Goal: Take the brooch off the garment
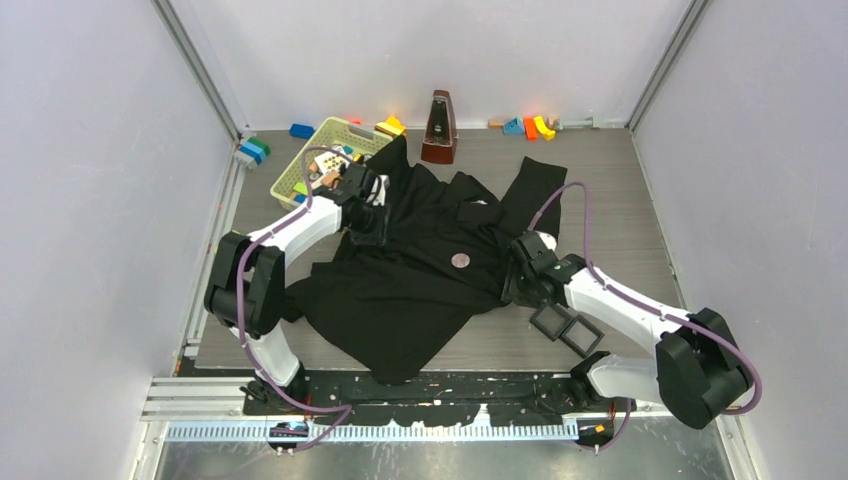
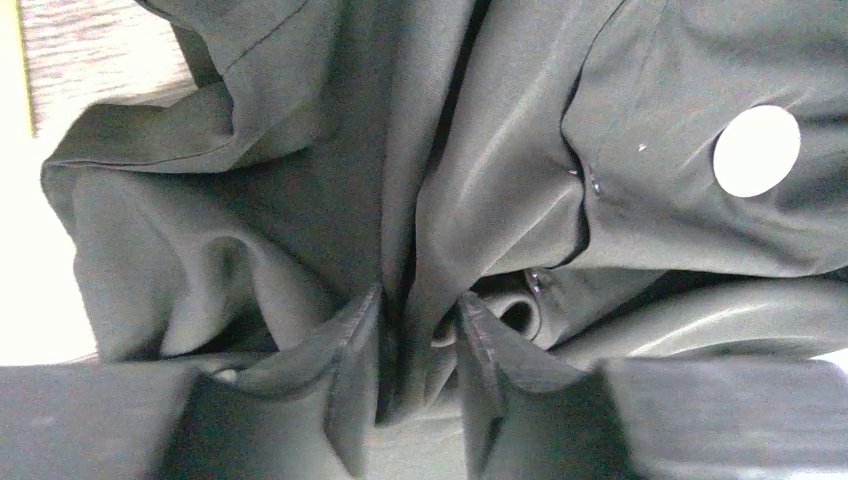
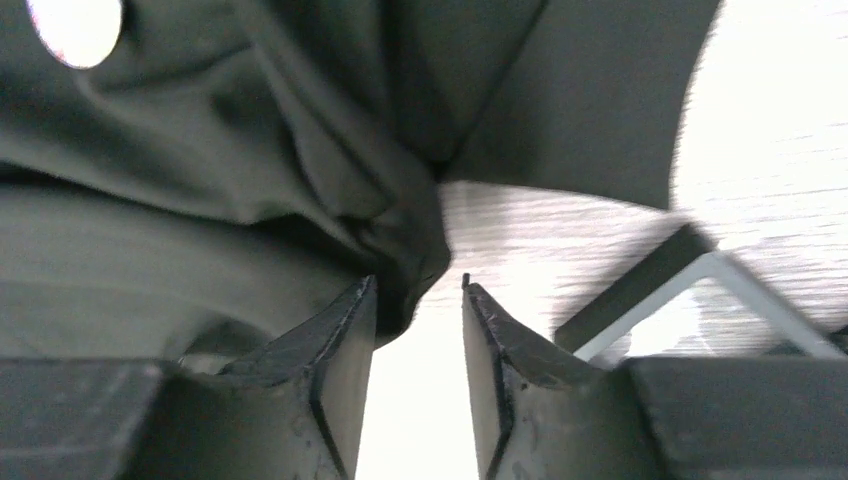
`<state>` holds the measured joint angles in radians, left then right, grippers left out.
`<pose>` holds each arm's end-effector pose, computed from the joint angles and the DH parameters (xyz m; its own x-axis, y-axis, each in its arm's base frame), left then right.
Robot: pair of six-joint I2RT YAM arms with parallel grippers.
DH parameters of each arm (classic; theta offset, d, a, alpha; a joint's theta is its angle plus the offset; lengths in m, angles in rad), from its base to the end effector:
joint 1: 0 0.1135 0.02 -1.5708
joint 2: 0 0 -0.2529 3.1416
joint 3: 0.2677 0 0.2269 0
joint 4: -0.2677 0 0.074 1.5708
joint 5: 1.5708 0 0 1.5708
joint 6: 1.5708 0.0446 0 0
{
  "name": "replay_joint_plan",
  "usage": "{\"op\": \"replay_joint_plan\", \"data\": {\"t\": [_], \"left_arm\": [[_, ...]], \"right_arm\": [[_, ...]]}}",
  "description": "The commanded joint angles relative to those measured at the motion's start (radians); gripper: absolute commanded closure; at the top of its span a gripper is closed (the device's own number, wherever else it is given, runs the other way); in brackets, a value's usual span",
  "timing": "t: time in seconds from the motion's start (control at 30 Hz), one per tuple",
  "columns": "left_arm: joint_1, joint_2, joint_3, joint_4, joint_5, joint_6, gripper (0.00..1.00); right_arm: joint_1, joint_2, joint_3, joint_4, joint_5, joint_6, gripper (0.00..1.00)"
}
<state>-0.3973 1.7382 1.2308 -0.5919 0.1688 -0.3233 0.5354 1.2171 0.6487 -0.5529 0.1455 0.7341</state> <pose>0.3071 -0.1370 0.2039 -0.9225 0.0475 -0.3831 0.1674 0.9434 -0.2862 0.1757 0.0967 0.1771 -0.8770 0.2505 -0.4101 0.1844 0.9635 0.1941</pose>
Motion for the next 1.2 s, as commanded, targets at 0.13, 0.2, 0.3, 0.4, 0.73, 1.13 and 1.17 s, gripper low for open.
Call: {"op": "replay_joint_plan", "data": {"t": [0.13,0.2,0.3,0.4,0.73,1.13,1.17], "left_arm": [[-0.145,-0.082,0.102,-0.193,-0.321,0.040,0.50],[-0.209,-0.068,0.124,-0.260,-0.388,0.038,0.46],[-0.295,-0.078,0.117,-0.302,-0.459,0.019,0.43],[-0.352,-0.118,0.086,-0.310,-0.469,-0.010,0.41],[-0.379,-0.210,-0.172,-0.127,-0.200,-0.110,0.36],[-0.378,-0.316,-0.417,-0.145,-0.270,-0.324,0.42],[-0.376,-0.332,-0.437,-0.141,-0.278,-0.336,0.42]], "right_arm": [[0.229,0.049,0.035,0.022,-0.069,0.083,0.73],[0.253,0.053,0.040,0.010,-0.053,0.099,0.73],[0.256,0.011,0.065,-0.032,0.053,0.083,0.69],[0.256,-0.010,0.144,-0.094,0.126,0.029,0.51],[0.186,0.079,0.329,-0.089,0.205,-0.094,0.37],[0.023,0.247,0.356,0.124,0.147,-0.118,0.23],[0.019,0.277,0.361,0.128,0.152,-0.116,0.22]]}}
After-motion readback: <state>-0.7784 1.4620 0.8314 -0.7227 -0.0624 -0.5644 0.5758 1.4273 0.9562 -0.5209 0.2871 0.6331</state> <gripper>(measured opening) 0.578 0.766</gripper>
